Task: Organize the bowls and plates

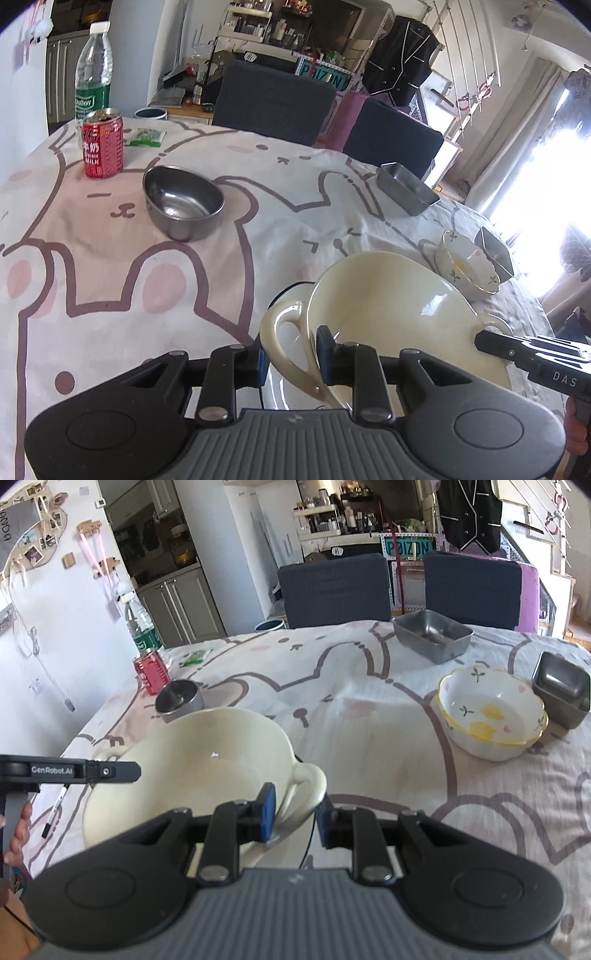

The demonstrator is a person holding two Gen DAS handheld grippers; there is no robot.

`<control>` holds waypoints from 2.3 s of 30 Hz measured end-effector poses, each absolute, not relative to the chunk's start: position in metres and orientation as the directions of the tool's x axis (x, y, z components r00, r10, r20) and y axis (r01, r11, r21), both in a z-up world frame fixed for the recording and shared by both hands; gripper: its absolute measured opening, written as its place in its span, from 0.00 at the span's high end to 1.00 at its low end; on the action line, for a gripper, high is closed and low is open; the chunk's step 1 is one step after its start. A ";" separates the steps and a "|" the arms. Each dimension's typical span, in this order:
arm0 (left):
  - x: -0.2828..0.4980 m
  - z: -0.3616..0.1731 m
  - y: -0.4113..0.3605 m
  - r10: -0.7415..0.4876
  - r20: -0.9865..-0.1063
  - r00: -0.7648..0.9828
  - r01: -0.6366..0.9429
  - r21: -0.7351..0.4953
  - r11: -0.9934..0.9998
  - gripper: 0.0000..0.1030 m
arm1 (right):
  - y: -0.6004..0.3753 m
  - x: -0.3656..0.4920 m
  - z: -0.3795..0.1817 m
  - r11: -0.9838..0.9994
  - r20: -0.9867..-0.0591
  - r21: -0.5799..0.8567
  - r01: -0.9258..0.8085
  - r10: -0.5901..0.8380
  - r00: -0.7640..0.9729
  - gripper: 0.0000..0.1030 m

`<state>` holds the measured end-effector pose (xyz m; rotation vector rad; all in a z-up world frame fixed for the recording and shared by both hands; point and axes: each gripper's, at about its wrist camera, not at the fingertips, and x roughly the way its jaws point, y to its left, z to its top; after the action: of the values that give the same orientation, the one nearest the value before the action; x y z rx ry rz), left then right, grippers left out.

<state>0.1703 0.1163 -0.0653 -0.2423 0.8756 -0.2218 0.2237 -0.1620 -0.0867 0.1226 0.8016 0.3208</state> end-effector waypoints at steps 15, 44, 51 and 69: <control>0.185 -0.090 0.124 -0.319 -0.767 0.557 0.060 -0.346 0.936 0.71 | -0.153 0.228 -0.093 0.952 -0.717 0.199 -0.232 0.303 0.627 0.73; 0.202 -0.114 0.135 -0.327 -0.795 0.512 0.031 -0.363 0.931 0.66 | -0.140 0.235 -0.099 0.954 -0.729 0.153 -0.259 0.286 0.622 0.74; 0.203 -0.117 0.130 -0.309 -0.818 0.486 0.038 -0.333 0.942 0.63 | -0.140 0.234 -0.102 0.953 -0.747 0.152 -0.261 0.284 0.601 0.74; 0.199 -0.115 0.122 -0.295 -0.821 0.488 0.090 -0.289 0.953 0.64 | -0.147 0.246 -0.111 0.955 -0.785 0.208 -0.209 0.291 0.548 0.74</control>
<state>0.1992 0.1225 -0.1150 -0.2183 1.0364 -0.2358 0.2455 -0.1468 -0.1106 0.0940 0.9463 0.2967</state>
